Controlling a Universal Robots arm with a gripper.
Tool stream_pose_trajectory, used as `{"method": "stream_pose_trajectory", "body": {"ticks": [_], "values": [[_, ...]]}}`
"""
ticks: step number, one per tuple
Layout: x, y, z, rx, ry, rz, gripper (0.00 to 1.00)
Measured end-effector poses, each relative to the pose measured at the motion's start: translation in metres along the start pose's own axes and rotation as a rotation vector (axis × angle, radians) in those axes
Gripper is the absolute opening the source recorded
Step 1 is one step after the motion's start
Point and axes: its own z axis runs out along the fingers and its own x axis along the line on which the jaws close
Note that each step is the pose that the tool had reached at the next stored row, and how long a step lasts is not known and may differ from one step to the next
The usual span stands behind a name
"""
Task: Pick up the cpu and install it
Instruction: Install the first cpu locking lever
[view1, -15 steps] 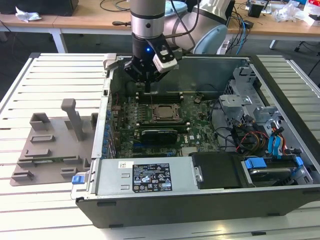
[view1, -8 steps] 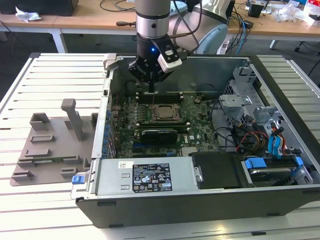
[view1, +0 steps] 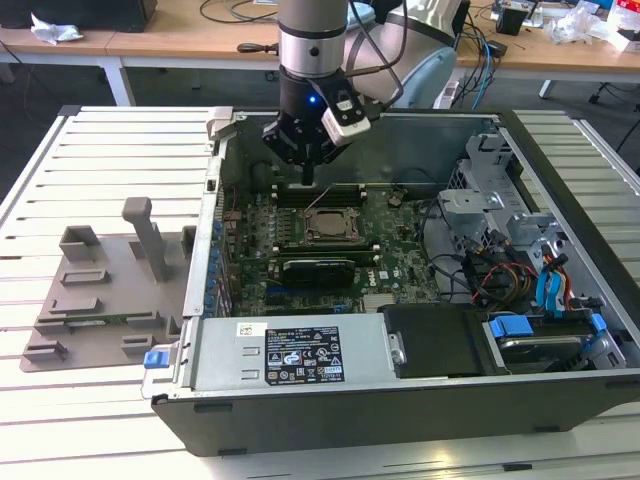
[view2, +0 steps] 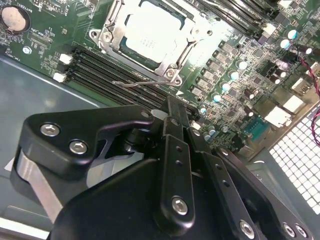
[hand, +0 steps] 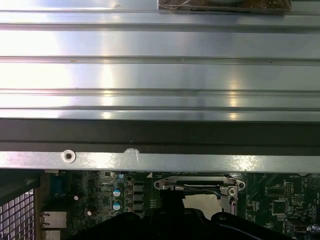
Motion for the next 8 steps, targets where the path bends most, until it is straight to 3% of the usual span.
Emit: {"method": "stream_pose_trajectory", "body": {"ticks": [5, 8], "values": [[0.0, 0.0, 0.002, 0.0, 0.0, 0.0, 0.11], [0.0, 0.0001, 0.0067, 0.0, 0.0, 0.0, 0.11]]}}
